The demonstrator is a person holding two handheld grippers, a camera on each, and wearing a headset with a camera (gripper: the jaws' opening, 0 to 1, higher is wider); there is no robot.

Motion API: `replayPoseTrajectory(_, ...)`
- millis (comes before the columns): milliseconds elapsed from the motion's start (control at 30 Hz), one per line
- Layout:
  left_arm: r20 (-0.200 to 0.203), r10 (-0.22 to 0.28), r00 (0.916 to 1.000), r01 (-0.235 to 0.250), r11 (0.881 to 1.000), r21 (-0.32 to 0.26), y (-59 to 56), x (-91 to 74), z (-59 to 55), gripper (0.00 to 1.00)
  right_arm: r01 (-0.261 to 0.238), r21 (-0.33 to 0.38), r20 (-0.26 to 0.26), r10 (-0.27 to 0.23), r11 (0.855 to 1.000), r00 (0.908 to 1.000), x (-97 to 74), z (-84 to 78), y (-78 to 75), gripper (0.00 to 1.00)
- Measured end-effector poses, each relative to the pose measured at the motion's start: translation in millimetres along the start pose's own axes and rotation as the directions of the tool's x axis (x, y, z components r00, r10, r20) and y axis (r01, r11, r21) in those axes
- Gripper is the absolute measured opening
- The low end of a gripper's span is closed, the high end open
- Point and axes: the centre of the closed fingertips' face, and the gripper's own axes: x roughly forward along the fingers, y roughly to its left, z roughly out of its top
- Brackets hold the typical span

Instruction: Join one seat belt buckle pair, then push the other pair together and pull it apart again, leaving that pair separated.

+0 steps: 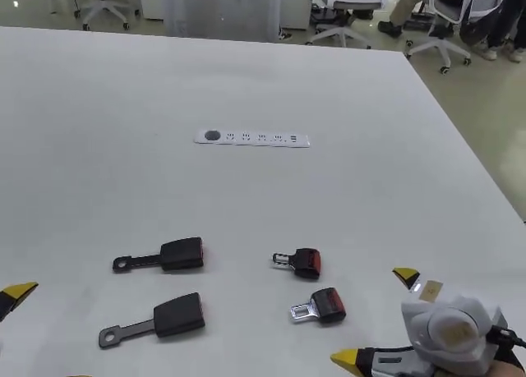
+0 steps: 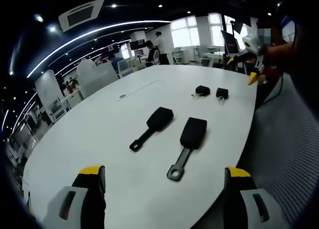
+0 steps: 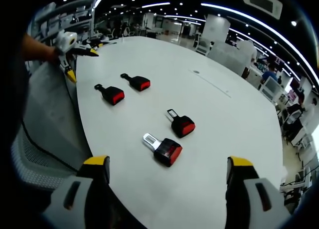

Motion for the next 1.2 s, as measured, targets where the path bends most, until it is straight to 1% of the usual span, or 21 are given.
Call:
replayPoseTrajectory(67,0.001,-0.007,1.0,0.007,1.0,0.015,-2.2,0.3,0.6,1.0,0.001,-0.006,0.001,-0.001,1.0,1.0,-0.7,1.3,-0.6,0.99)
replayPoseTrajectory(167,0.004,-0.002,1.0,0.002,1.0,0.005,0.4,-0.2,0.1,1.0,-0.006,-0.029,-0.004,0.006,1.0,1.0,-0.8,1.9,0.2,0.98)
replayPoseTrajectory(267,0.006,0.003,1.0,-0.003,1.0,0.002,-0.9,-1.5,2.9,1.0,-0.018,-0.039,-0.009,0.018,0.999,0.9998,0.2,1.6,3.2,0.94)
replayPoseTrajectory(333,0.004,0.003,1.0,-0.003,1.0,0.004,-2.4,-1.9,4.4,1.0,-0.024,-0.053,-0.016,0.023,0.998,0.9996,1.7,1.5,5.4,0.94)
replayPoseTrajectory(467,-0.004,-0.002,1.0,0.002,1.0,0.005,-5.5,-2.0,5.5,1.0,-0.034,-0.078,0.0,0.034,0.996,0.9994,3.5,7.6,8.5,0.92)
replayPoseTrajectory(600,-0.006,-0.005,1.0,0.005,1.0,0.01,-7.0,-2.1,6.8,1.0,-0.04,-0.093,-0.01,0.04,0.995,0.9992,5.7,5.5,8.9,0.91)
replayPoseTrajectory(667,-0.013,-0.008,0.9999,0.008,1.0,0.017,-8.3,-1.8,6.8,1.0,-0.044,-0.094,-0.008,0.043,0.995,0.999,5.1,5.4,8.6,0.91)
replayPoseTrajectory(733,-0.011,-0.012,0.9999,0.013,0.999,0.043,-10.3,-1.6,8.9,1.0,-0.043,-0.089,-0.001,0.043,0.995,0.9991,4.2,6.0,7.2,0.91)
replayPoseTrajectory(767,-0.015,-0.018,0.9997,0.018,0.999,0.047,-12.0,-1.0,8.8,1.0,-0.043,-0.089,0.0,0.043,0.995,0.9991,4.0,6.1,6.6,0.91)
replayPoseTrajectory(800,-0.027,-0.028,0.9993,0.029,0.998,0.064,-14.1,-0.2,7.2,1.0,-0.041,-0.091,0.0,0.042,0.995,0.9991,3.8,6.1,6.0,0.91)
replayPoseTrajectory(833,-0.028,-0.029,0.9992,0.031,0.997,0.07,-14.8,-0.2,7.1,1.0,-0.041,-0.092,0.0,0.041,0.995,0.9992,3.6,5.9,5.5,0.91)
replayPoseTrajectory(933,-0.016,-0.022,0.9996,0.023,0.998,0.057,-11.3,-1.2,8.8,1.0,-0.04,-0.092,0.004,0.04,0.995,0.9992,3.2,5.8,4.9,0.9)
replayPoseTrajectory(1000,-0.016,-0.021,0.9997,0.021,0.999,0.047,-10.4,-1.5,8.2,1.0,-0.043,-0.094,0.005,0.044,0.995,0.999,3.0,5.2,5.6,0.9)
replayPoseTrajectory(1100,-0.019,-0.022,0.9996,0.023,0.998,0.054,-10.8,-1.6,8.0,1.0,-0.054,-0.096,0.011,0.055,0.994,0.9984,2.4,6.0,7.7,0.9)
replayPoseTrajectory(1133,-0.022,-0.024,0.9995,0.025,0.998,0.055,-11.2,-1.4,7.3,1.0,-0.057,-0.096,0.017,0.059,0.994,0.9981,2.1,7.2,8.2,0.9)
replayPoseTrajectory(1200,-0.043,-0.027,0.9987,0.03,0.997,0.075,-12.8,-0.8,4.1,1.0,-0.057,-0.096,0.026,0.059,0.994,0.9979,1.7,8.9,7.7,0.9)
